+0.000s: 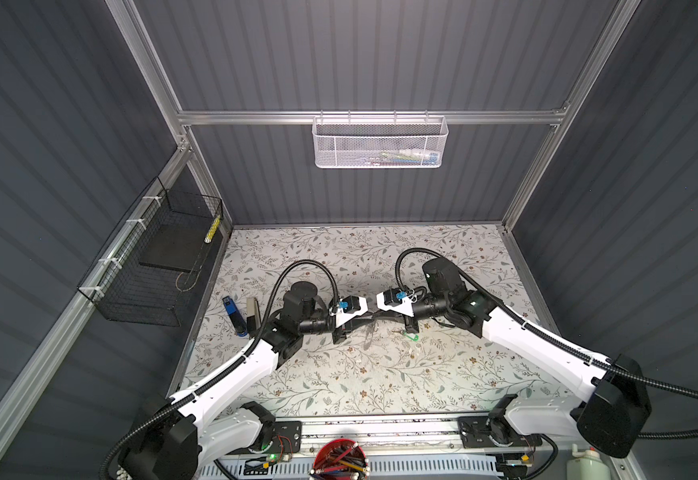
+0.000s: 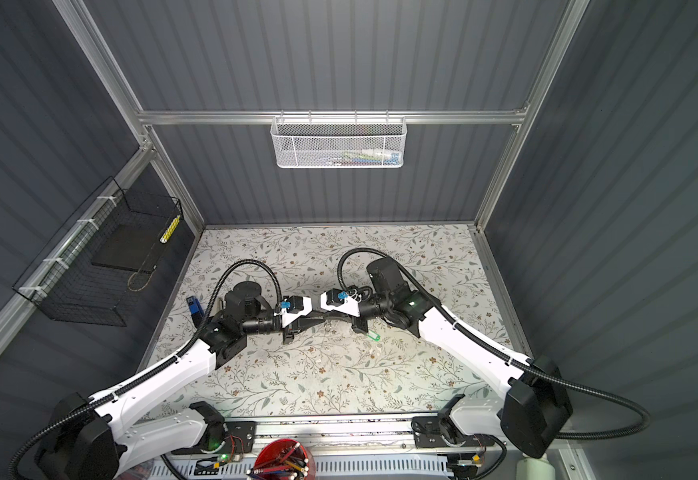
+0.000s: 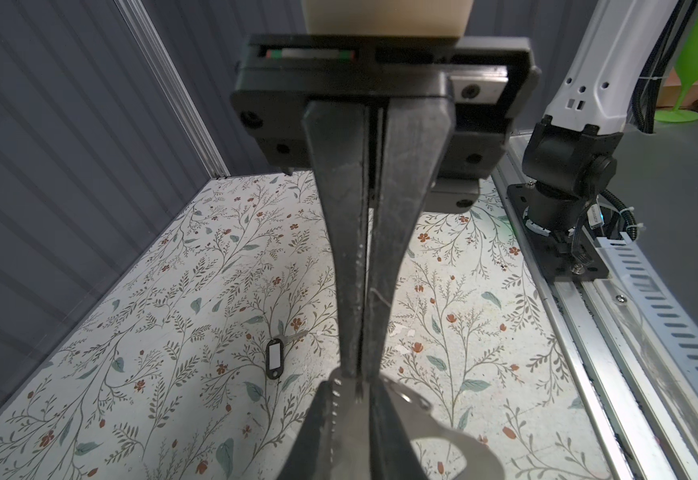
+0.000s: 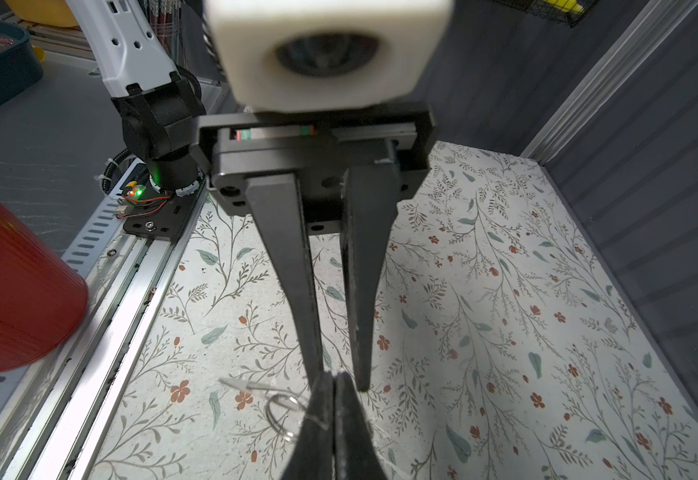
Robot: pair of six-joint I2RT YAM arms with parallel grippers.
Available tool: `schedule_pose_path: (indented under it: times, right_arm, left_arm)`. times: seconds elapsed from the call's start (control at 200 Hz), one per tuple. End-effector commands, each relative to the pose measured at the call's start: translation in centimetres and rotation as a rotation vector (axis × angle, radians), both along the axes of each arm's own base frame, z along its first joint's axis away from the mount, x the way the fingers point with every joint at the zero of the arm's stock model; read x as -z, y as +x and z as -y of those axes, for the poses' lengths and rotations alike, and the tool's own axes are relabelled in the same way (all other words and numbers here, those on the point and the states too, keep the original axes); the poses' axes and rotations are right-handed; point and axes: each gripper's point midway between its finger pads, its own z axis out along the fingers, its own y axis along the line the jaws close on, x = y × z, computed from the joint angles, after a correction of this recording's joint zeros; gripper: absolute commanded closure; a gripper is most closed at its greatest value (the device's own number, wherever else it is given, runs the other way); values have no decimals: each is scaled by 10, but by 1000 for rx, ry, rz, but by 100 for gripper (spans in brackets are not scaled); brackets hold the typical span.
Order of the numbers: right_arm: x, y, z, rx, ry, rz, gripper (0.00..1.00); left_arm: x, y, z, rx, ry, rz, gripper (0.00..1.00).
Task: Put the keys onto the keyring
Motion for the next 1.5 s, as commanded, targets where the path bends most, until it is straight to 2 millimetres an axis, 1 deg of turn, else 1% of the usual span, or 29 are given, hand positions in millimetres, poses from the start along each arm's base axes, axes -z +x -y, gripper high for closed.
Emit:
schedule_pose_path:
  times: [0.0, 0.12, 0.23, 0.33, 0.41, 0.53, 0.615, 0.67, 0.725, 0.82, 0.905, 0.961, 1.016, 1.036, 1.046, 1.061, 1.166, 1.316, 1.496]
  right_arm:
    - [-6, -4, -2, -29, 32, 19, 100]
    - [-6, -3, -5, -31, 39, 20, 100]
    - [-9, -2, -7, -29, 50, 19, 100]
    - [-8, -1, -8, -29, 52, 20, 100]
    - [-7, 1, -7, -18, 47, 24, 97]
    - [-5, 5, -5, 13, 29, 34, 88]
    - [-7, 9, 0, 49, 19, 54, 75]
    - [-8, 10, 3, 67, 17, 53, 70]
    - [-15, 9, 6, 79, 22, 52, 65]
    - [-20, 6, 11, 92, 10, 53, 59]
    - [-21, 5, 19, 123, -7, 65, 56]
    - [-26, 4, 24, 148, -2, 78, 54]
    - [-30, 2, 28, 162, 11, 86, 53]
    - [-29, 3, 28, 168, 12, 82, 53]
    - [-36, 0, 31, 173, 31, 98, 53]
    - [-40, -1, 32, 178, 42, 109, 53]
    - [-47, -5, 42, 215, 82, 133, 52]
    - [-39, -5, 56, 266, 93, 110, 55]
    - [-35, -15, 54, 245, 171, 54, 64]
  left_arm:
    - [-14, -2, 6, 30, -31, 11, 85]
    - [-15, -3, 6, 37, -30, 6, 92]
    - [-11, -4, 7, 44, -26, 0, 100]
    - [-12, -4, 8, 55, -27, 0, 100]
    - [-13, -6, 7, 62, -28, 2, 100]
    - [-15, -9, 6, 64, -34, 10, 100]
    - [-14, -9, 5, 55, -34, 7, 100]
    - [-13, -8, 4, 45, -32, 2, 100]
    - [-11, -8, 3, 43, -28, -2, 100]
    - [-12, -9, 4, 50, -43, -1, 100]
    - [-14, -9, 5, 54, -63, -8, 100]
    - [-16, -9, 6, 54, -72, -7, 100]
    - [-18, -10, 6, 59, -81, -4, 100]
    - [-18, -10, 6, 62, -84, -5, 100]
    - [-19, -10, 6, 62, -86, -2, 100]
    - [-19, -10, 6, 63, -89, -2, 100]
    - [-21, -12, 7, 76, -96, -1, 100]
    - [-27, -14, 8, 96, -115, 3, 100]
    - [-37, -19, 10, 131, -158, -4, 100]
